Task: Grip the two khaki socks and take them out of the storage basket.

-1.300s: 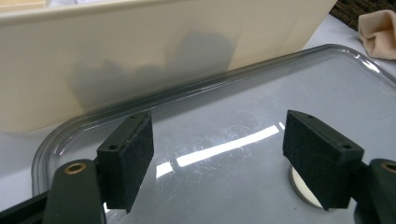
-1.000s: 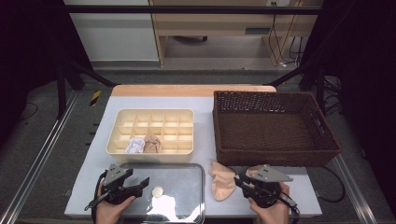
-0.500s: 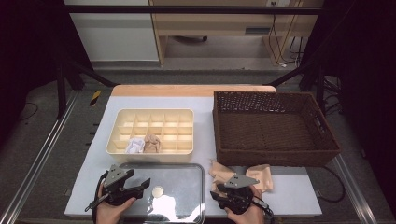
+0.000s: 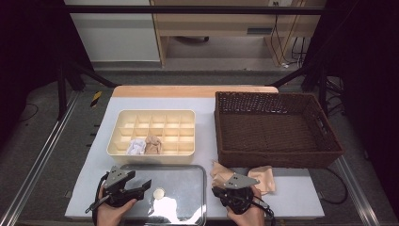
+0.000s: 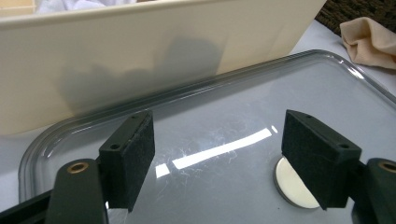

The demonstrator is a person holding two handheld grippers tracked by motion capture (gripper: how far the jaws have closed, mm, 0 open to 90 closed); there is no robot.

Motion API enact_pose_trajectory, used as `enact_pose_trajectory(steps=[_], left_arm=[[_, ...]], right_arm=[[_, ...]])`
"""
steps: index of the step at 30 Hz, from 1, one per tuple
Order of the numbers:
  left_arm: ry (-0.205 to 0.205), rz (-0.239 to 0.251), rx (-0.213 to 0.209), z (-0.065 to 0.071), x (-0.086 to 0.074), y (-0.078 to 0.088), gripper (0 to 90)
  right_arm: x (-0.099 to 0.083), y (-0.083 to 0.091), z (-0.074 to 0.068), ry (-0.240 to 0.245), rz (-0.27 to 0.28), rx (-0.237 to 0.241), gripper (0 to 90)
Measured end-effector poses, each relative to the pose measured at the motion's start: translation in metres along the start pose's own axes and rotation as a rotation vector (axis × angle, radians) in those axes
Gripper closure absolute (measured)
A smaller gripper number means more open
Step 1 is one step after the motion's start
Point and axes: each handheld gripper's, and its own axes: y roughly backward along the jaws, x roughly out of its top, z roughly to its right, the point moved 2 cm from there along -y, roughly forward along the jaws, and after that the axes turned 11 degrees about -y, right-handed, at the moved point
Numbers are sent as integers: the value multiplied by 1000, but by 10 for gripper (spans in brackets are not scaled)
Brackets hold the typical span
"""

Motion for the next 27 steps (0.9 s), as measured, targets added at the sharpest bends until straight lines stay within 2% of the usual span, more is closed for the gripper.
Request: enact_pose_trajectory(steps=[2,3,4,7,9,11,15,17,20,22,24,26,27], left_arm=[[-1,-1,0,0,0,0,252],[-2,0,-1,0,0,1,253],[-1,2,-2,0,0,1,253],[4,5,-4,0,0,1,254],[6,7,-4,0,0,2,254],[9,11,-5,-1,0,2,254],[9,14,-4,0,0,3,255],[9,15,-4,0,1,3,255],[13,19,-9,1,2,3,259],[16,25,-14,3,3,3,263],[9,32,-28,7,6,3,289],[1,33,-40,11,9,3,310],[-6,33,-57,15,11,4,347]], right_arm=[[3,1,-3,-4,8,15,885],[14,-1,-14,-2,18,64,883],[17,-3,-18,-4,14,81,883],[24,-18,-32,0,-14,131,882],[27,-34,-43,-1,-52,154,882],[27,-48,-50,-1,-79,158,882],[24,-71,-55,3,-133,132,869],[22,-78,-55,-11,-149,129,816],[23,-75,-55,-24,-135,156,726],[24,-71,-54,-22,-122,171,708],[30,-57,-49,-32,-68,189,685],[35,-43,-41,-36,-22,177,689],[39,-31,-32,-47,16,163,714]])
